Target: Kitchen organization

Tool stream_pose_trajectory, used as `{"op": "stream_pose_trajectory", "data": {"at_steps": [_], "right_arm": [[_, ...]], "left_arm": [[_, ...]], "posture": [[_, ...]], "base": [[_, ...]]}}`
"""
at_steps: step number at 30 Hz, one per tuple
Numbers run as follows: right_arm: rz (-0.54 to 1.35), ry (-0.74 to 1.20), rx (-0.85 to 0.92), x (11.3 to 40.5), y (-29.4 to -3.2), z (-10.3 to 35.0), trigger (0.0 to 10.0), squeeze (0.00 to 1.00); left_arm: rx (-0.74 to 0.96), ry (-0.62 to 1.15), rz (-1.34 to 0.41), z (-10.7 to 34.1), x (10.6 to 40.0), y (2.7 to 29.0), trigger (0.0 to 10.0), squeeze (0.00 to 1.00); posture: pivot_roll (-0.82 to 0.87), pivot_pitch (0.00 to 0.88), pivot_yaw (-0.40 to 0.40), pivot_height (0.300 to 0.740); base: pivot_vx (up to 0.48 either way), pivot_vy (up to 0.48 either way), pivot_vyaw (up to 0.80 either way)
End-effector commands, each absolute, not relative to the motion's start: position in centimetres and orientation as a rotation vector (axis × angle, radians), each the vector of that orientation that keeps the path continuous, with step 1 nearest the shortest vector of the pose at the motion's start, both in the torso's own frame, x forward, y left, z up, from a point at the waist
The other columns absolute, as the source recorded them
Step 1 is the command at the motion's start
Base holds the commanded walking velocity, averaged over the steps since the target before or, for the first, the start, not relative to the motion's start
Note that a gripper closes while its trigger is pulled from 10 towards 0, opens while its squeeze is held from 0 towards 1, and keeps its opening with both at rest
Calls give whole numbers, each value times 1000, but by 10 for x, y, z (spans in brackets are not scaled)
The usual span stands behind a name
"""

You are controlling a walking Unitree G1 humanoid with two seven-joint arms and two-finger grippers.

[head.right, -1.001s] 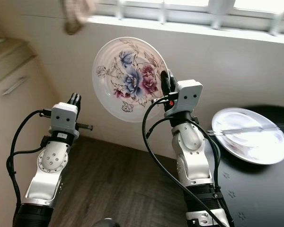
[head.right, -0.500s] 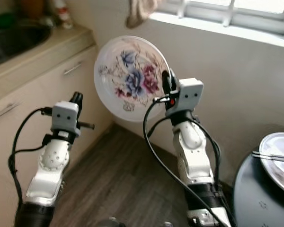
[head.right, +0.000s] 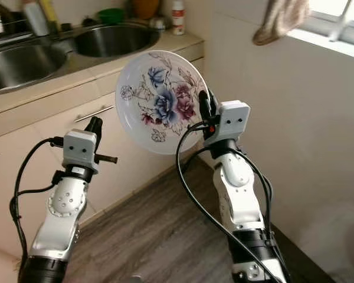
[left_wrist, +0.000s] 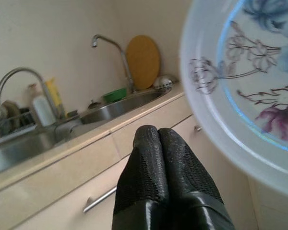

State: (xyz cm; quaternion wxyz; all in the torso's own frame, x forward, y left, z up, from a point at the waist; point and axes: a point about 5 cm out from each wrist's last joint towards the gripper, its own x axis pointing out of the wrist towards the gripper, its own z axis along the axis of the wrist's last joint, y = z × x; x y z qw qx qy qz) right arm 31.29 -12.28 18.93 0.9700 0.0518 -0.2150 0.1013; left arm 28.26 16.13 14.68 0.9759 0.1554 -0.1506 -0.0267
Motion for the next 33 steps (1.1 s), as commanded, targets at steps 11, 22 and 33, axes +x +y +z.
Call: {"op": "stream_pose_trajectory", "data": {"at_steps": [11,22,33], "right_arm": [[207,-481,98,314,-121,200,0,0],[199,-499,117,314,-122,203,0,0],[203,-518,116,315,-119,207,0,0]], "left_arm": [[305,-356,-56,155,281,162,10000,0],[301,-361,-54,154,281,161,10000,0],[299,-368,-53,156,281,161,10000,0]], "posture": [[-21,0,-36,740],[-20,0,-37,740],[-19,0,-39,740]], "base": [[470,0,418],[472,0,499],[472,0,440]]}}
